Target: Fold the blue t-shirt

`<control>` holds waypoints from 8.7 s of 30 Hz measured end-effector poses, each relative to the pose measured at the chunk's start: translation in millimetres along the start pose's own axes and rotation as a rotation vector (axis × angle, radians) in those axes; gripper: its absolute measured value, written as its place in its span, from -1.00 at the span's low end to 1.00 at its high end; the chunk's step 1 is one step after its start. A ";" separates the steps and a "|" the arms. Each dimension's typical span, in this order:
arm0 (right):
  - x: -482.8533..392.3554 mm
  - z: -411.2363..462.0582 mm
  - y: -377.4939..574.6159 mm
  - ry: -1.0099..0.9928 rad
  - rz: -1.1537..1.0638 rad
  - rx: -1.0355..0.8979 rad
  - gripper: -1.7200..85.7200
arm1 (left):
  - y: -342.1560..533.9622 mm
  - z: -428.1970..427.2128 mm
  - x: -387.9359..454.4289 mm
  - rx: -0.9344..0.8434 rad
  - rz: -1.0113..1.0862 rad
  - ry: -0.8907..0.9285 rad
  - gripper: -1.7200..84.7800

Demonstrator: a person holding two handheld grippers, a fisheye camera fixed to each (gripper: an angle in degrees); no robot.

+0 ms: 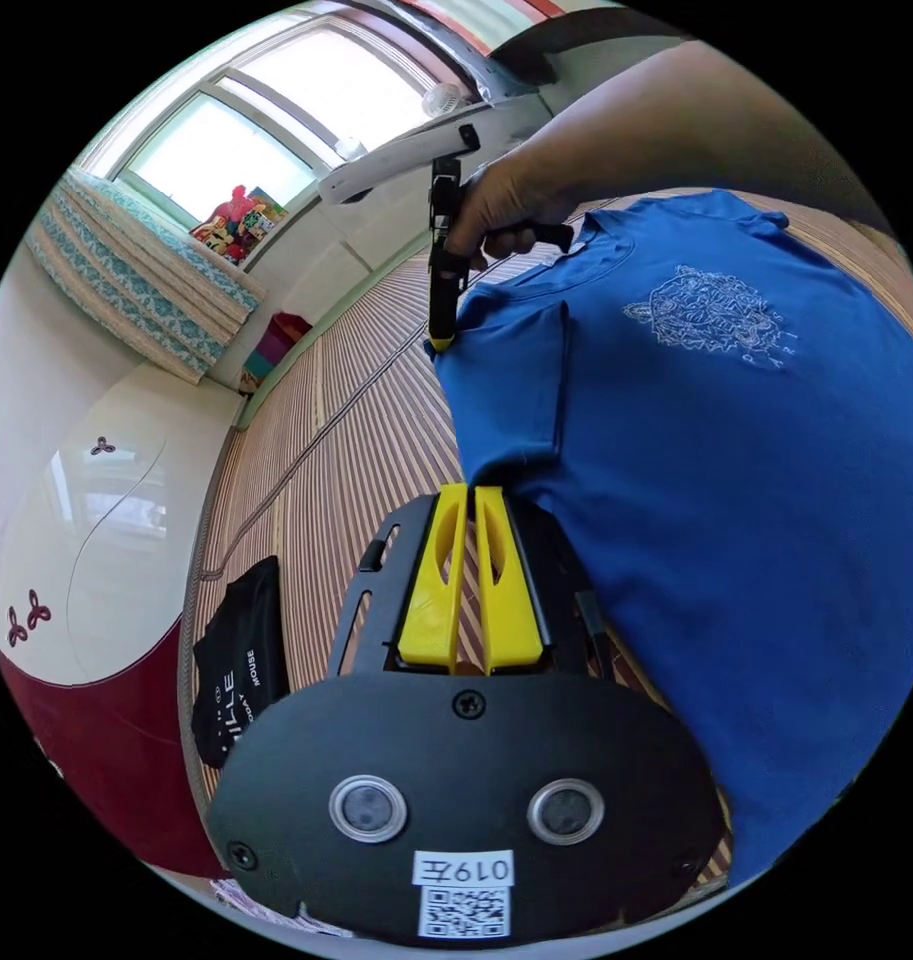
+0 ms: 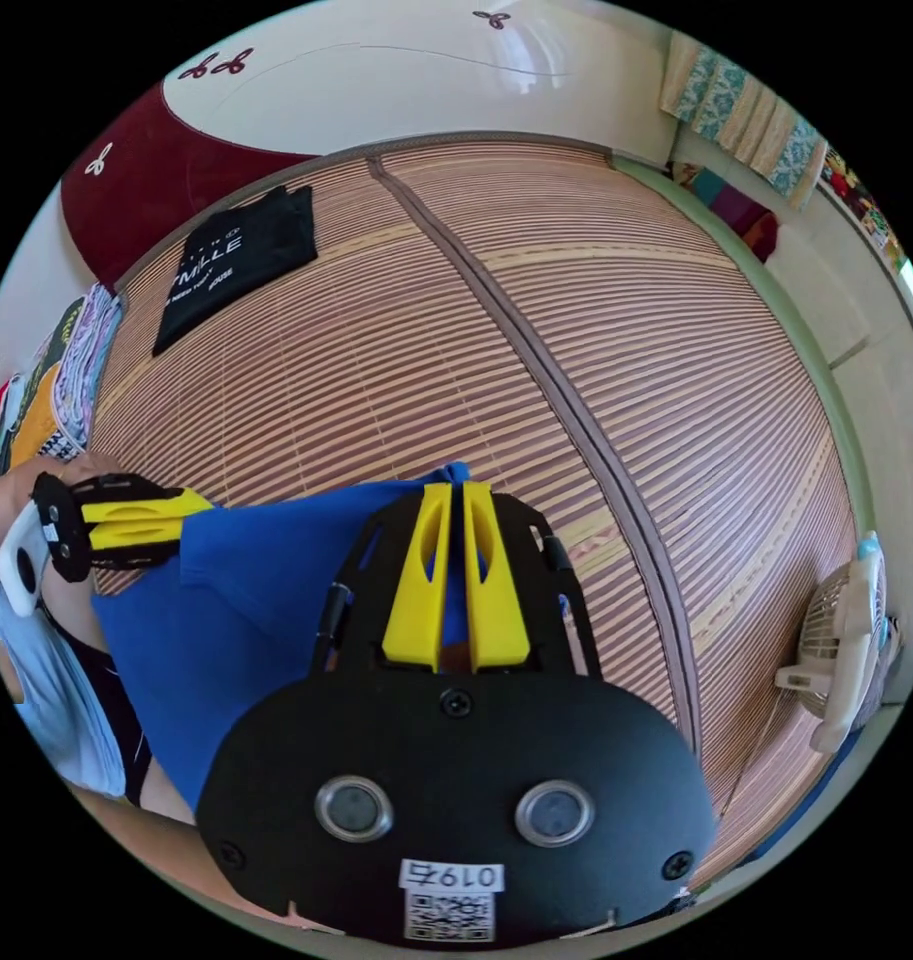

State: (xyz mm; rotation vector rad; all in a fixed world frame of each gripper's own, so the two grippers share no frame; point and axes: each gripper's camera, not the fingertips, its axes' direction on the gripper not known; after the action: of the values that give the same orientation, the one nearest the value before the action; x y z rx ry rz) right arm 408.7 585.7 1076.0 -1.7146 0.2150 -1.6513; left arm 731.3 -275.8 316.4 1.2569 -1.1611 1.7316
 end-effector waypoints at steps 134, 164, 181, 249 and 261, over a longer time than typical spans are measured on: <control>-547.4 -238.7 144.2 0.403 0.082 0.321 -0.85 | 206.3 186.5 -105.7 -0.087 -0.656 0.494 -0.94; -504.1 -273.5 136.7 0.505 0.158 0.329 -0.97 | 181.3 200.2 -61.4 0.110 -0.563 0.477 -0.94; -393.3 -228.0 74.8 0.383 0.298 0.265 -0.95 | 151.2 208.3 -53.3 -0.109 -0.609 0.527 -0.94; -289.0 -52.1 67.1 0.359 0.166 0.226 -0.98 | 70.0 141.6 -86.6 -0.027 -0.183 0.402 -0.95; -223.4 -8.5 75.2 0.392 0.185 0.152 -0.98 | 77.1 160.3 -103.0 -0.075 -0.261 0.424 -0.94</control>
State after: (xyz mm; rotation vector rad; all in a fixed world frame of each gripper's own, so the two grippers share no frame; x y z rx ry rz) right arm 392.3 658.8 852.3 -1.2108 0.4095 -1.8002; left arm 746.2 -455.9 218.6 0.8924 -0.7697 1.6365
